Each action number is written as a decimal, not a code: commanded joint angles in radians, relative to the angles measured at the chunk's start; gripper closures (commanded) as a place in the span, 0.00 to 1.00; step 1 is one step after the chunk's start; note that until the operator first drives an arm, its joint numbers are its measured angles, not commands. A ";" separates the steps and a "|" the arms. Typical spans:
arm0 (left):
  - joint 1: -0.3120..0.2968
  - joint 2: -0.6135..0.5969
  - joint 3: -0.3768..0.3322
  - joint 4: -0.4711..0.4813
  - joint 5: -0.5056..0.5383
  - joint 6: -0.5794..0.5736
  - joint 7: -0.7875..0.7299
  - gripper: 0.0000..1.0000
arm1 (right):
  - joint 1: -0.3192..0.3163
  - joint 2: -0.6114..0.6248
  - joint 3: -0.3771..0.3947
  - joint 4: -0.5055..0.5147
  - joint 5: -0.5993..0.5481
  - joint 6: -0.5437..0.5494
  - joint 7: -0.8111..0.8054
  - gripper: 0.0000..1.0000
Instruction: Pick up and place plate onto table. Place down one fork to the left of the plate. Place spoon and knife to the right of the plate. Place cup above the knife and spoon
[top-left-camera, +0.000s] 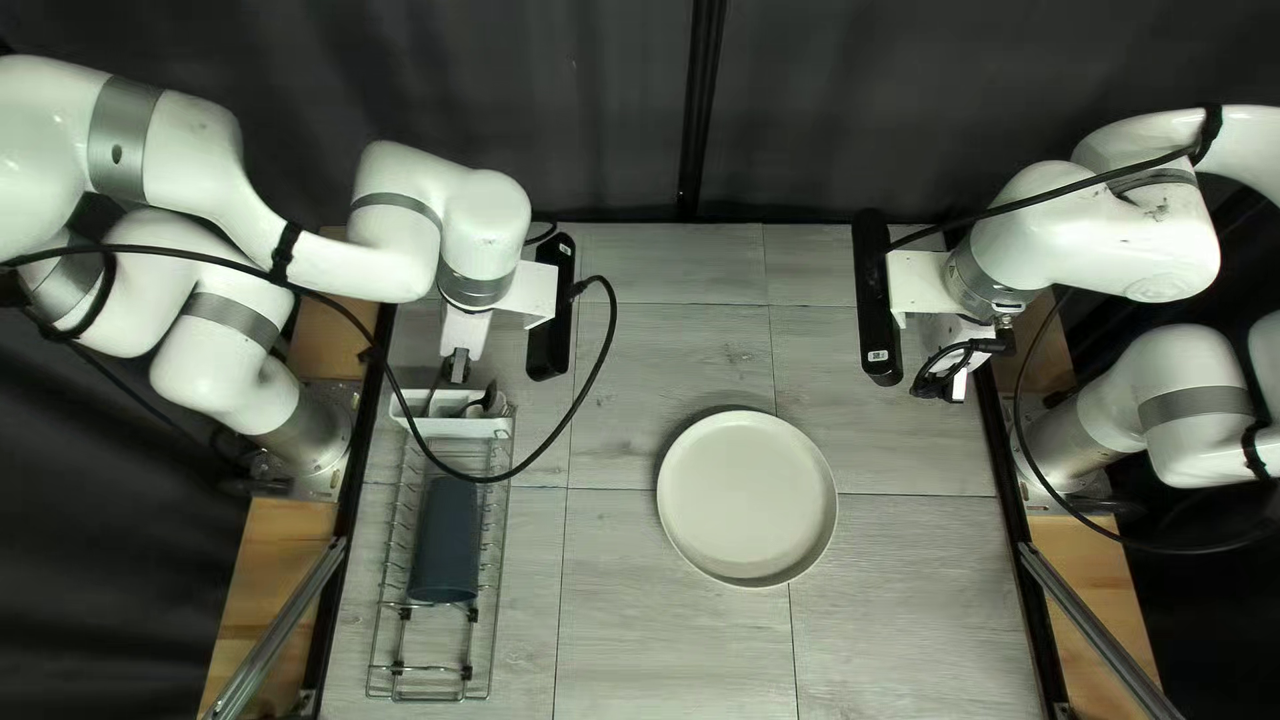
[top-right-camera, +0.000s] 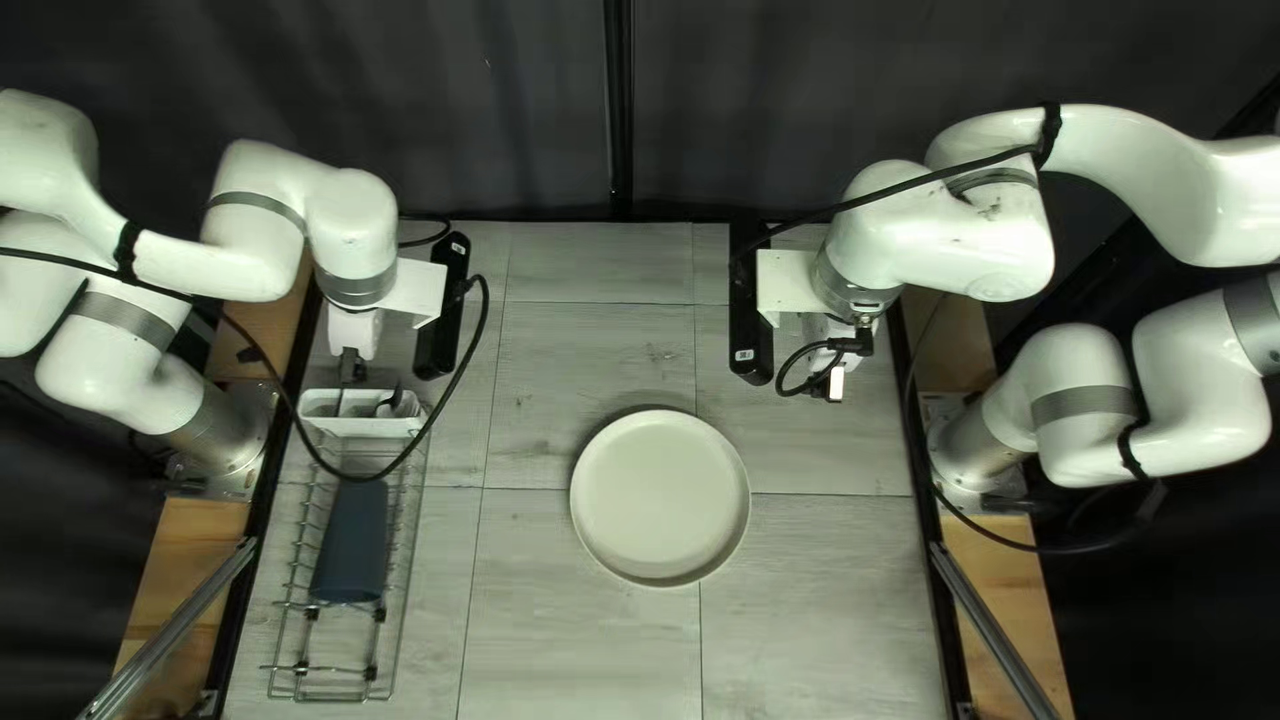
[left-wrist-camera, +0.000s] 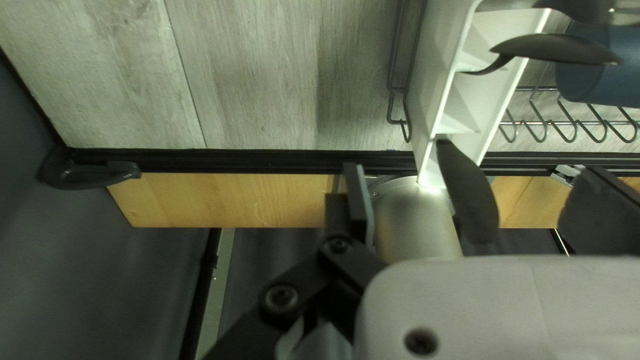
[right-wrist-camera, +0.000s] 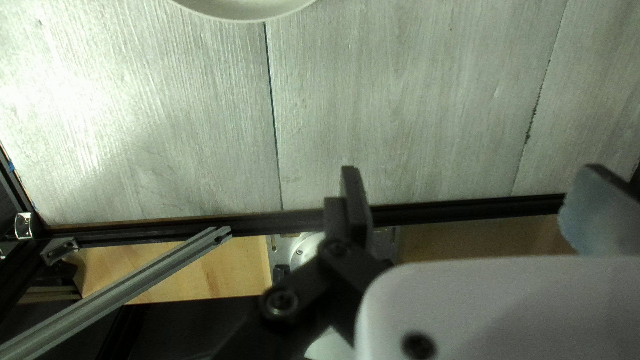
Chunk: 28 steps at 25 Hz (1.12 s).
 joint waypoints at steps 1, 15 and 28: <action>0.001 0.003 -0.001 -0.008 -0.004 0.005 -0.008 0.17 | 0.000 0.000 0.000 0.000 0.000 0.000 0.000 0.00; -0.018 -0.001 -0.057 0.087 -0.028 0.136 -0.083 1.00 | 0.000 0.000 0.000 0.000 0.000 0.000 0.000 0.00; -0.057 -0.059 -0.189 0.274 -0.073 0.350 -0.224 0.99 | 0.000 0.000 0.000 0.000 0.000 0.000 0.000 0.00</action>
